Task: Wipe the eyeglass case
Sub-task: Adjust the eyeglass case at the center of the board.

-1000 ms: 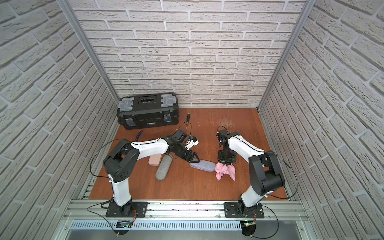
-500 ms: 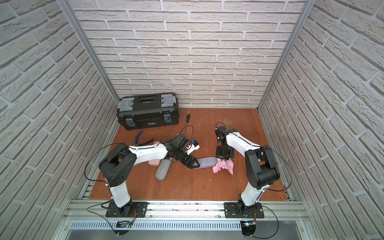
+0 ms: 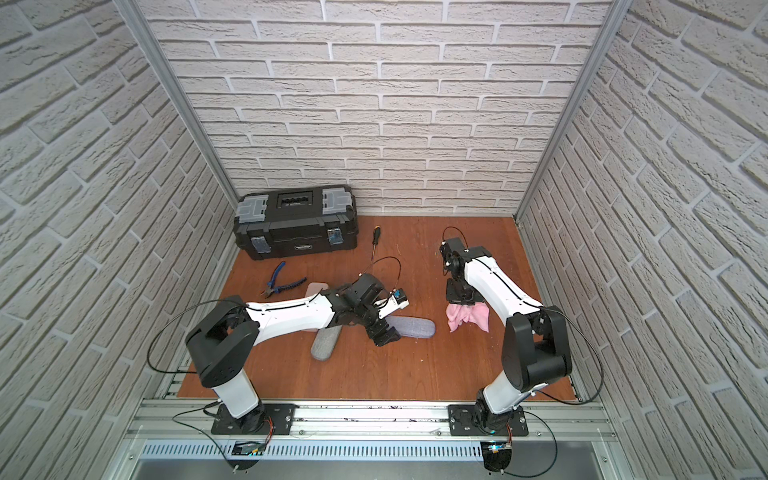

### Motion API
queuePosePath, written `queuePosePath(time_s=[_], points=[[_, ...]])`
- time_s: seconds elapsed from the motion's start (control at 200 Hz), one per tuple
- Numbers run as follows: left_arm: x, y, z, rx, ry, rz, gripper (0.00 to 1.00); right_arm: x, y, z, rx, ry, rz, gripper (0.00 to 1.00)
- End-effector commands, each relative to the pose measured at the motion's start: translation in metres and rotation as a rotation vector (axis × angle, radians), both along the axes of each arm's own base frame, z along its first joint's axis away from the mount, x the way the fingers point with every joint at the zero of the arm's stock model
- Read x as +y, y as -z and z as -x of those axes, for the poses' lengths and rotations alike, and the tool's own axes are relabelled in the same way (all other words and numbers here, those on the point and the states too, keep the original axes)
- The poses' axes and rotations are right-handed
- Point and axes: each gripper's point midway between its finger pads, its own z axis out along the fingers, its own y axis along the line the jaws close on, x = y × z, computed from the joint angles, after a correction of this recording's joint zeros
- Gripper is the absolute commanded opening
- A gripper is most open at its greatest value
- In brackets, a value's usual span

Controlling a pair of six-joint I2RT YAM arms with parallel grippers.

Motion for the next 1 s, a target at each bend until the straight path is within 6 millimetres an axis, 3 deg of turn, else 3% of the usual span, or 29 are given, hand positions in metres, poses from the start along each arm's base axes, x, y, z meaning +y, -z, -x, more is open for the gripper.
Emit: queuePosePath(time_s=[0.0, 0.2, 0.43, 0.665, 0.805, 0.995], points=[[-0.011, 0.0, -0.014, -0.1, 0.097, -0.002, 0.94, 0.013, -0.005, 0.012, -0.012, 0.016, -0.082, 0.02], [-0.02, 0.009, -0.021, -0.076, 0.154, -0.033, 0.95, 0.016, 0.001, 0.018, 0.004, 0.004, -0.081, 0.02], [-0.017, 0.028, -0.002, 0.039, 0.224, -0.073, 0.94, 0.027, 0.0, 0.018, -0.01, 0.006, -0.146, 0.02], [-0.015, 0.04, -0.005, 0.023, 0.199, -0.082, 0.84, 0.058, -0.001, 0.024, -0.035, 0.057, -0.336, 0.02], [-0.019, 0.039, -0.011, -0.004, 0.158, -0.076, 0.76, 0.064, 0.001, 0.031, -0.049, 0.086, -0.332, 0.02], [-0.018, 0.039, -0.007, -0.02, 0.142, -0.071, 0.7, 0.107, 0.019, 0.026, -0.044, 0.12, -0.471, 0.02]])
